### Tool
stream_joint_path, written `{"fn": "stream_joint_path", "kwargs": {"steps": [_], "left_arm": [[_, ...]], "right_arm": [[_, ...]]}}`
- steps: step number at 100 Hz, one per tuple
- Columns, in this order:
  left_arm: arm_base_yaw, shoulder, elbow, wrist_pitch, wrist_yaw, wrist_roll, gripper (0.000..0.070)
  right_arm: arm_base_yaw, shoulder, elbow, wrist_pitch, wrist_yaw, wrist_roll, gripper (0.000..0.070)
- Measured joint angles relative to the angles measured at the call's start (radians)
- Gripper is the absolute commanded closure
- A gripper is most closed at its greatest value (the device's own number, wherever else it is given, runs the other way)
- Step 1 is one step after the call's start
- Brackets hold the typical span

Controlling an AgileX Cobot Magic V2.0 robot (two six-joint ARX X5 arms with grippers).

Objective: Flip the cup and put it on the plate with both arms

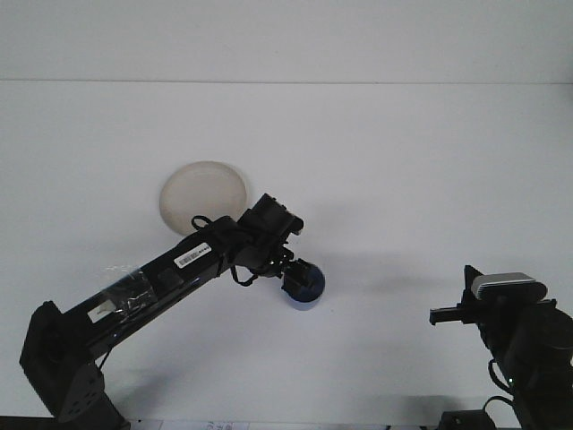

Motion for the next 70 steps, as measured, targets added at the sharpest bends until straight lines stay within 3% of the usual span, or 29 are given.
{"fn": "stream_joint_path", "kwargs": {"steps": [3, 18, 34, 52, 70], "left_arm": [[-0.003, 0.0, 0.0, 0.006, -0.005, 0.003, 0.07], [-0.009, 0.0, 0.014, -0.016, -0.03, 0.021, 0.0695], [0.017, 0.001, 0.125, -0.135, -0.151, 0.069, 0.0695], [0.159, 0.001, 0.285, -0.235, -0.223, 0.111, 0.0695], [0.344, -0.003, 0.339, -0.204, -0.289, 0.129, 0.0695]], "right_arm": [[0.0, 0.0, 0.0, 0.0, 0.0, 0.0, 0.07], [0.0, 0.0, 0.0, -0.003, 0.0, 0.0, 0.07], [0.0, 0.0, 0.0, -0.011, 0.0, 0.0, 0.07], [0.0, 0.0, 0.0, -0.011, 0.0, 0.0, 0.07], [0.0, 0.0, 0.0, -0.011, 0.0, 0.0, 0.07]]}}
